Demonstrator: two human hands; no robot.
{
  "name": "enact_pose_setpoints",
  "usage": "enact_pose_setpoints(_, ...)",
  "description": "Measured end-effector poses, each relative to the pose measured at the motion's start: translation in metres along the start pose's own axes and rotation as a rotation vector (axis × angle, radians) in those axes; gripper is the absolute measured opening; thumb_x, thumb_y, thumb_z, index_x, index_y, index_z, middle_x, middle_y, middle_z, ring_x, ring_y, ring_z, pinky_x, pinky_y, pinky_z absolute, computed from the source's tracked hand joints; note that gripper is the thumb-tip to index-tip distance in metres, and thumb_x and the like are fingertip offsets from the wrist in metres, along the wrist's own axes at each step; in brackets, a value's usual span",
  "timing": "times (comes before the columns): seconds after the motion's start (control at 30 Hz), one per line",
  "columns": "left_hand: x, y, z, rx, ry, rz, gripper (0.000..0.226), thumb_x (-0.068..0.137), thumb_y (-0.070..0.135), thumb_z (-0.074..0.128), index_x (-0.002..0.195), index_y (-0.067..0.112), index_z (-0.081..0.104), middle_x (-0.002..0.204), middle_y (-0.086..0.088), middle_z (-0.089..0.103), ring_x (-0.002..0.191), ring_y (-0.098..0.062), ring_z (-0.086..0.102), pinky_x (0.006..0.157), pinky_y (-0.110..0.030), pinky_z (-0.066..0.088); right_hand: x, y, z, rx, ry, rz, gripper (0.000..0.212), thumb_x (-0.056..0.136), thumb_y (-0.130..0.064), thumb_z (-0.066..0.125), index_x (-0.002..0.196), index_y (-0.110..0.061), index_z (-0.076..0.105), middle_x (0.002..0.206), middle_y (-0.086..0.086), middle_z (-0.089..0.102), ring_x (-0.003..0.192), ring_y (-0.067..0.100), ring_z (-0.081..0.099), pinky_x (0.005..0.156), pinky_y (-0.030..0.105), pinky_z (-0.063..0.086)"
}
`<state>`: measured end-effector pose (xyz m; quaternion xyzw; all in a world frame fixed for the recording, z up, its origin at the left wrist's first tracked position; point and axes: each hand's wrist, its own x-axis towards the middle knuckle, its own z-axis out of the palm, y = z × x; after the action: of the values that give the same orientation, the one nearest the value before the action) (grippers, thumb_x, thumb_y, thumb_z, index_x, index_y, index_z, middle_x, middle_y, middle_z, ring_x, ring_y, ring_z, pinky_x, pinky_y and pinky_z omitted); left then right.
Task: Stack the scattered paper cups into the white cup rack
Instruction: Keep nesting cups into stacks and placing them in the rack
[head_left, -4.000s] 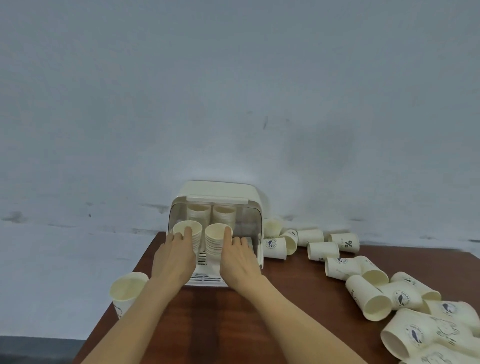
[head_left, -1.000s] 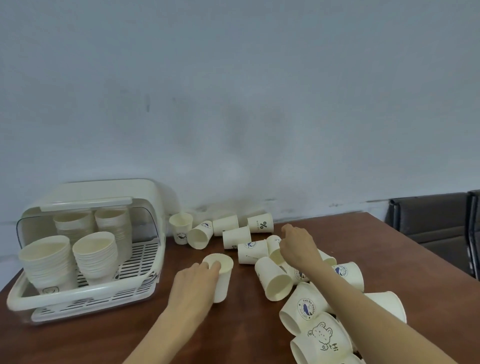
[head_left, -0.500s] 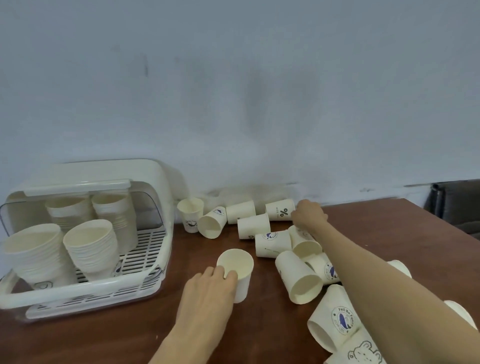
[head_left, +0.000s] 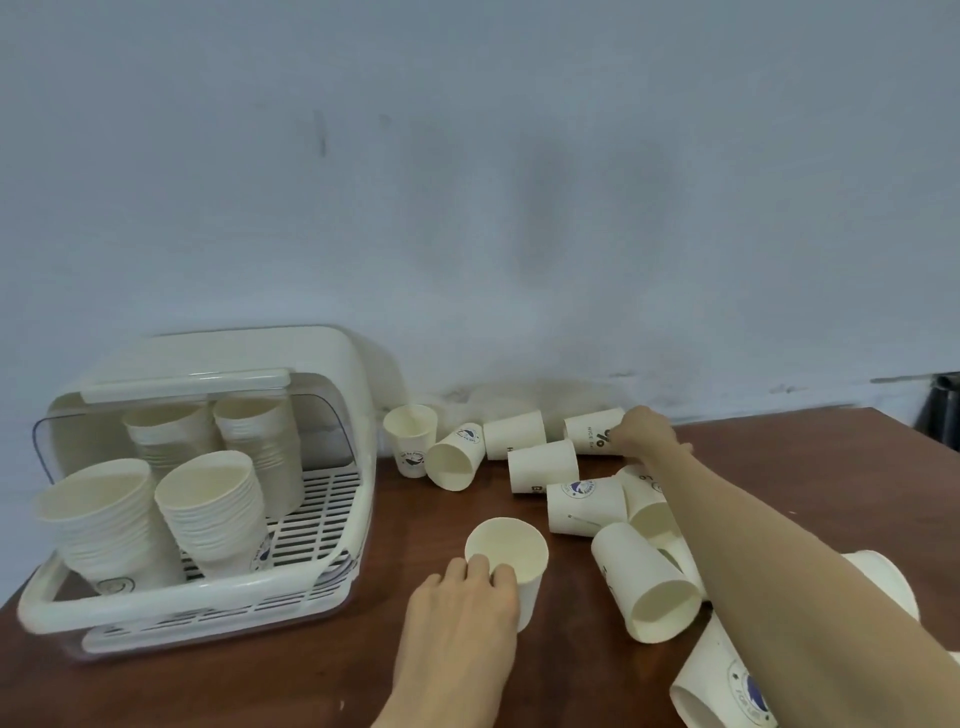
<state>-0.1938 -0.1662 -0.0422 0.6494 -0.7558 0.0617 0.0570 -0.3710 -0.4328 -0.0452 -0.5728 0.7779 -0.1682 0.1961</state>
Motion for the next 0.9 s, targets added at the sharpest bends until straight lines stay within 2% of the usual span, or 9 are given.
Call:
enact_pose_setpoints(0.07, -0.002, 0.003, -0.008, -0.018, -0.071, 0.04, 0.025, 0.042, 0.019, 0.079, 0.059, 0.017, 0.061, 0.055, -0.004, 0.054, 0.047, -0.02, 0.053, 0.04, -0.028, 0.028, -0.01, -0.004, -0.003, 0.063, 0.042, 0.002, 0.006, 0.081, -0.012, 0.049, 0.083, -0.011, 0.055, 0.097, 0.01, 0.059, 0.097, 0.03, 0.057, 0.1, 0.045, 0.039)
enact_pose_setpoints(0.1, -0.003, 0.004, -0.013, -0.035, -0.103, 0.03, 0.024, 0.057, 0.017, 0.078, 0.076, 0.015, 0.064, 0.072, -0.008, 0.06, 0.064, -0.023, 0.06, 0.05, -0.031, 0.033, -0.016, -0.006, -0.005, 0.086, 0.075, 0.008, 0.007, 0.083, -0.011, 0.05, 0.086, -0.011, 0.056, 0.096, 0.009, 0.057, 0.097, 0.029, 0.056, 0.101, 0.043, 0.036)
enact_pose_setpoints(0.17, -0.002, 0.003, -0.008, 0.003, -0.054, -0.059, 0.024, 0.091, 0.011, 0.048, 0.114, 0.013, 0.052, 0.112, -0.011, 0.054, 0.104, -0.028, 0.054, 0.072, -0.032, 0.031, -0.021, -0.007, -0.006, 0.088, 0.142, 0.011, 0.01, 0.085, -0.01, 0.05, 0.09, -0.013, 0.058, 0.099, 0.008, 0.059, 0.101, 0.029, 0.057, 0.099, 0.042, 0.032)
enact_pose_setpoints(0.2, -0.002, 0.004, -0.008, 0.025, -0.055, -0.072, 0.028, 0.095, 0.007, 0.037, 0.121, 0.013, 0.046, 0.12, -0.009, 0.05, 0.112, -0.027, 0.049, 0.076, -0.032, 0.029, -0.023, -0.006, -0.008, 0.071, 0.164, -0.002, 0.014, 0.085, -0.009, 0.05, 0.094, -0.013, 0.06, 0.102, 0.009, 0.061, 0.103, 0.03, 0.058, 0.099, 0.042, 0.033)
enact_pose_setpoints(0.3, -0.004, 0.007, -0.011, 0.051, -0.046, -0.088, 0.031, 0.096, 0.005, 0.032, 0.123, 0.015, 0.044, 0.123, -0.007, 0.049, 0.113, -0.026, 0.048, 0.074, -0.032, 0.026, -0.032, -0.003, -0.015, 0.025, 0.23, -0.086, 0.026, 0.084, -0.008, 0.049, 0.104, -0.014, 0.064, 0.109, 0.011, 0.063, 0.107, 0.032, 0.057, 0.098, 0.042, 0.037)
enact_pose_setpoints(0.47, -0.007, 0.01, -0.016, 0.052, -0.061, -0.11, 0.032, 0.094, 0.003, 0.039, 0.123, 0.015, 0.045, 0.123, -0.006, 0.051, 0.113, -0.025, 0.049, 0.073, -0.031, 0.028, -0.056, -0.006, -0.033, 0.089, 0.28, -0.201, 0.033, 0.082, -0.004, 0.044, 0.106, -0.014, 0.064, 0.109, 0.015, 0.065, 0.105, 0.035, 0.059, 0.093, 0.045, 0.047)
enact_pose_setpoints(0.7, -0.012, 0.01, -0.026, 0.002, -0.098, -0.146, 0.033, 0.092, 0.005, 0.05, 0.123, 0.016, 0.046, 0.123, -0.006, 0.053, 0.111, -0.024, 0.051, 0.072, -0.032, 0.034, -0.106, -0.012, -0.053, 0.173, 0.294, -0.336, 0.035, 0.084, -0.005, 0.04, 0.11, -0.015, 0.062, 0.106, 0.016, 0.066, 0.095, 0.035, 0.061, 0.083, 0.045, 0.053)
enact_pose_setpoints(0.8, -0.025, 0.008, -0.034, -0.045, -0.033, -0.156, 0.033, 0.091, 0.006, 0.05, 0.122, 0.017, 0.045, 0.121, -0.004, 0.053, 0.11, -0.023, 0.051, 0.072, -0.032, 0.035, -0.127, -0.016, -0.061, 0.235, 0.262, -0.381, 0.033, 0.086, -0.009, 0.04, 0.109, -0.017, 0.062, 0.104, 0.013, 0.065, 0.089, 0.032, 0.061, 0.076, 0.043, 0.055)
enact_pose_setpoints(0.9, -0.042, 0.004, -0.045, -0.06, 0.031, -0.174, 0.032, 0.092, 0.008, 0.051, 0.122, 0.018, 0.045, 0.12, -0.003, 0.053, 0.111, -0.023, 0.051, 0.071, -0.032, 0.035, -0.15, -0.018, -0.065, 0.235, 0.243, -0.447, 0.026, 0.087, -0.013, 0.043, 0.104, -0.018, 0.062, 0.103, 0.011, 0.065, 0.086, 0.031, 0.061, 0.075, 0.044, 0.055)
